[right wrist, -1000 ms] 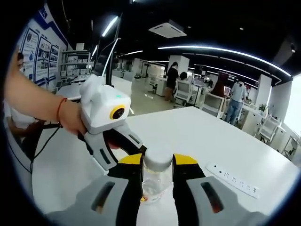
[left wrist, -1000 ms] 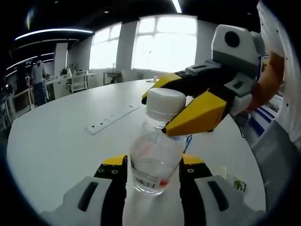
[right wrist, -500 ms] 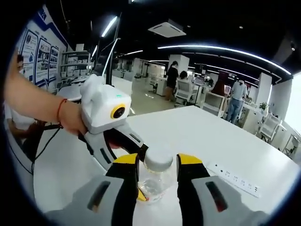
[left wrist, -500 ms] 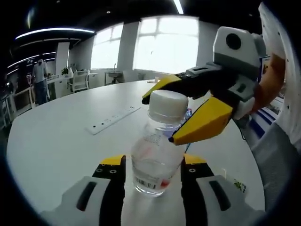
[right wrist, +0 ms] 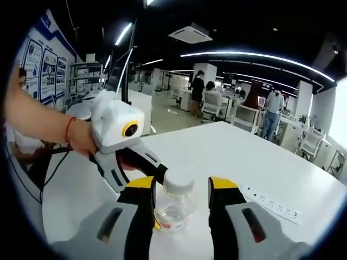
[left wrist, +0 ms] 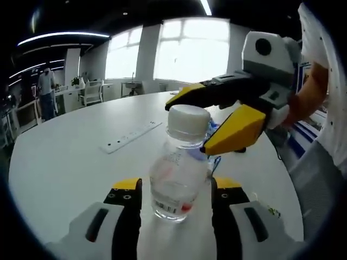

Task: Arrange the tabletop items into an orderly group along one side of the table until the central work area is clear of visible clutter.

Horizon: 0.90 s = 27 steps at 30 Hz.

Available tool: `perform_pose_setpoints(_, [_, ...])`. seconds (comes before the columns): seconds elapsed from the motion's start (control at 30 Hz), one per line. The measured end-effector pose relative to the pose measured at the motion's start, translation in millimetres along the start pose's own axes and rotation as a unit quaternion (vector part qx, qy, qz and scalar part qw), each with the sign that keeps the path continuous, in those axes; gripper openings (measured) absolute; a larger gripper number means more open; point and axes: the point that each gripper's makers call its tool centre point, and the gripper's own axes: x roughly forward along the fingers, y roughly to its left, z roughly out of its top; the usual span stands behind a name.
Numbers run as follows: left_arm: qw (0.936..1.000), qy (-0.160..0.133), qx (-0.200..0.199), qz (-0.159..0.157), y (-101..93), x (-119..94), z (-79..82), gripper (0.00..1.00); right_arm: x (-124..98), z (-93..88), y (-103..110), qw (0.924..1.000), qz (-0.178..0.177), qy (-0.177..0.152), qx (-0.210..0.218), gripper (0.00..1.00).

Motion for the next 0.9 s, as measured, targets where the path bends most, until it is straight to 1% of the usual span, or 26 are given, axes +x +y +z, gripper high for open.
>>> perform_pose_setpoints(0.13, [1.0, 0.0, -0.001, 0.003, -0.1, -3, 1.3, 0.55, -4, -0.9, -2, 1.0, 0.001, 0.001, 0.004, 0.4])
perform_pose_setpoints(0.33, [1.0, -0.002, -0.007, 0.004, -2.5, -8, 3.0, 0.58, -9, -0.9, -4, 0.9999, 0.005, 0.002, 0.012, 0.46])
perform_pose_setpoints(0.4, [1.0, 0.0, -0.008, 0.006, -3.1, -9, 2.7, 0.59, -11, 0.4, -5, 0.9999, 0.004, 0.003, 0.013, 0.46])
perform_pose_setpoints(0.5, [0.9998, 0.008, -0.008, 0.014, -2.8, -13, 0.9, 0.63, -14, 3.5, -5, 0.9998, 0.008, -0.001, 0.017, 0.48])
perform_pose_setpoints(0.7, [0.9996, 0.002, -0.018, 0.021, -8.0, -24, 4.8, 0.66, -21, 3.3, -6, 0.9993, 0.023, 0.0, 0.028, 0.53])
perform_pose_setpoints(0.73, [0.9996, 0.003, -0.016, 0.023, -9.2, -26, 5.0, 0.67, -22, 3.2, -5, 0.9987, 0.031, -0.001, 0.04, 0.55])
perform_pose_setpoints(0.8, [0.9995, 0.004, -0.019, 0.025, -11.5, -30, 5.0, 0.66, -25, 4.5, -1, 0.9952, 0.049, -0.011, 0.084, 0.57])
perform_pose_setpoints(0.87, [0.9994, 0.002, -0.021, 0.026, -14.2, -32, 5.6, 0.67, -28, 2.2, -3, 0.9929, 0.052, -0.01, 0.106, 0.57])
perform_pose_setpoints(0.9, [0.9994, 0.004, -0.021, 0.026, -16.7, -34, 5.1, 0.67, -30, 0.5, -6, 0.994, 0.05, -0.009, 0.096, 0.57])
